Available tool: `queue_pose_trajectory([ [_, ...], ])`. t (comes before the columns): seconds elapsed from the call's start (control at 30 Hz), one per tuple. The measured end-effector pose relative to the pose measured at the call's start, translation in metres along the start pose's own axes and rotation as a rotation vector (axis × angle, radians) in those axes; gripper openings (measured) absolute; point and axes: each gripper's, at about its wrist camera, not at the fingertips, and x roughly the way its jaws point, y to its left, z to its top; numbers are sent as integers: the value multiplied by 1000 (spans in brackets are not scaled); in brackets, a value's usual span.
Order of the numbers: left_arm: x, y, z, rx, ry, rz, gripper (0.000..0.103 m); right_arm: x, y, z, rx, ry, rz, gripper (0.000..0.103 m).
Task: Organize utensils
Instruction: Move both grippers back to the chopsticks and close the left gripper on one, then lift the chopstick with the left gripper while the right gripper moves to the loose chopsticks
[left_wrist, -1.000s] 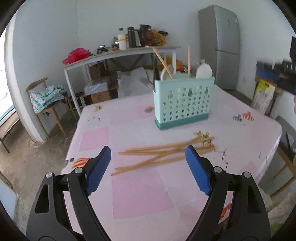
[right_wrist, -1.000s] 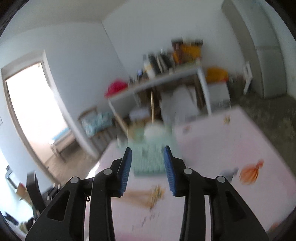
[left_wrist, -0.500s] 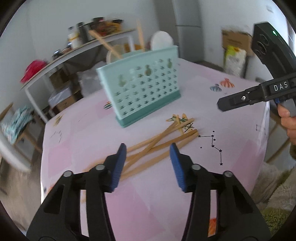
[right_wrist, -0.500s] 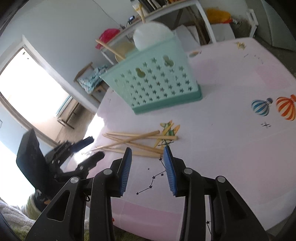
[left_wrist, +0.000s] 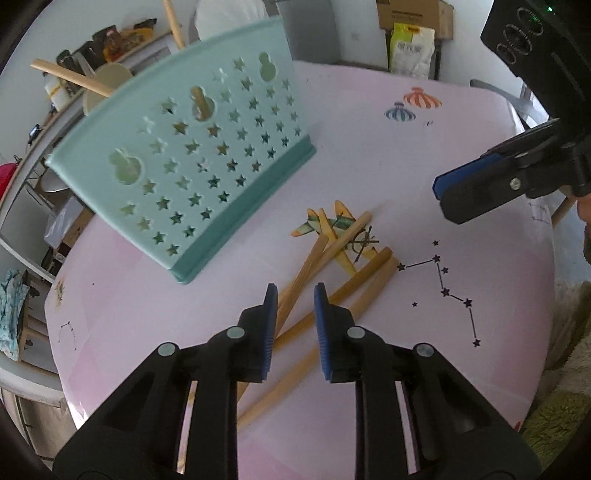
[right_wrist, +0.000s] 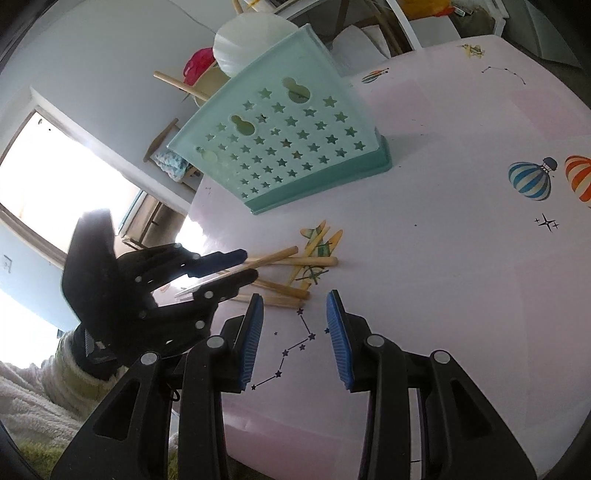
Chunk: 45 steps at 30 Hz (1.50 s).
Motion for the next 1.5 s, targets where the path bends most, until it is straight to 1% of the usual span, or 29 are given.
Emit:
queue_pose_trajectory([
  [0.07, 5, -1, 2, 25, 7, 3, 18, 1, -3, 0, 7, 1, 5, 35],
  [0.17, 12, -4, 5, 57, 32, 3, 12, 1, -6, -1, 17, 1, 8, 35],
  [0.23, 11, -5, 4, 82, 30, 12, 11, 1, -7, -1, 20, -3, 10, 35],
  [0.33, 9, -9, 5, 113, 23, 15, 4, -2, -8, 0, 18, -14, 11, 35],
  [0.47, 2, -10, 8, 129, -1, 33, 4, -6, -10, -2, 23, -26, 9, 35],
  [0.57, -7, -9, 12, 121, -24, 45, 4, -11, -9, -3, 23, -37, 9, 35],
  [0.77, -38, 1, 13, 66, -79, 81, 4, -20, -3, -5, 4, -57, 10, 35],
  [0.97, -78, 19, 9, -56, -156, 146, 4, -22, 8, -6, -39, -63, 14, 35],
  [1.07, -102, 33, 2, -166, -206, 187, 4, -19, 20, -2, -88, -47, 17, 35],
  [1.17, -120, 45, -5, -266, -246, 215, 4, -12, 39, 6, -175, -18, 19, 35],
  [1.27, -139, 59, -17, -376, -292, 254, 4, 1, 62, 16, -271, 32, 24, 33],
  [1.3, -147, 65, -22, -428, -314, 269, 4, 6, 69, 19, -301, 46, 25, 32],
  [1.4, -163, 80, -36, -540, -353, 287, 4, 30, 95, 32, -402, 103, 37, 29],
  [1.5, -176, 94, -53, -647, -381, 306, 4, 49, 115, 38, -478, 143, 40, 27],
])
